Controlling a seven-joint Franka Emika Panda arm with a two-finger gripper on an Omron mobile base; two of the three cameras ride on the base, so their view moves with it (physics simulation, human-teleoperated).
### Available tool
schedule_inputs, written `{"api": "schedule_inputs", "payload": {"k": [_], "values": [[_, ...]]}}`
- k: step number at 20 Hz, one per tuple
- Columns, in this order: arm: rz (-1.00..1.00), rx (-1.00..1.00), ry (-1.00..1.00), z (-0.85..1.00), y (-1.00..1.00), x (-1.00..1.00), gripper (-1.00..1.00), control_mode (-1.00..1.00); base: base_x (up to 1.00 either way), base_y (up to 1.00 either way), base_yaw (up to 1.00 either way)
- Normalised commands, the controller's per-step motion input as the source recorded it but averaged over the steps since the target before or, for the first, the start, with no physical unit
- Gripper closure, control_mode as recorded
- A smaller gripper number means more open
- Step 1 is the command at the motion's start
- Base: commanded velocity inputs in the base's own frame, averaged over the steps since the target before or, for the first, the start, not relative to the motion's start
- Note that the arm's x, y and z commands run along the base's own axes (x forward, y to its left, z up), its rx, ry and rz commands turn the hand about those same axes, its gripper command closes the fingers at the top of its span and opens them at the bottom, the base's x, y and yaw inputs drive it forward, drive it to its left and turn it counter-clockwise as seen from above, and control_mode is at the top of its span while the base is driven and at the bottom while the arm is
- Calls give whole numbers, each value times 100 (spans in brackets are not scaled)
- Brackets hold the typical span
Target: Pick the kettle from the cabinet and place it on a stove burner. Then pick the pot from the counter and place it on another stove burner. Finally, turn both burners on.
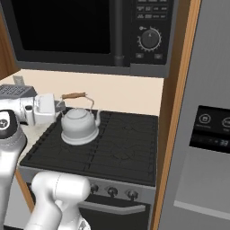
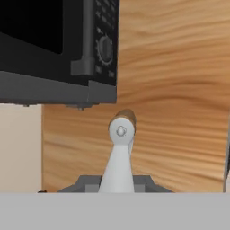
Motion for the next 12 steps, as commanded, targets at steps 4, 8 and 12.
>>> {"api": "schedule_inputs", "payload": {"k": [4,8,12], "values": [[1,0,0,-6,28,36,100,-100,0,0,0],[0,0,0,-14,29,35,100,-100,0,0,0],[0,0,0,-18,30,38,100,-100,0,0,0]]}}
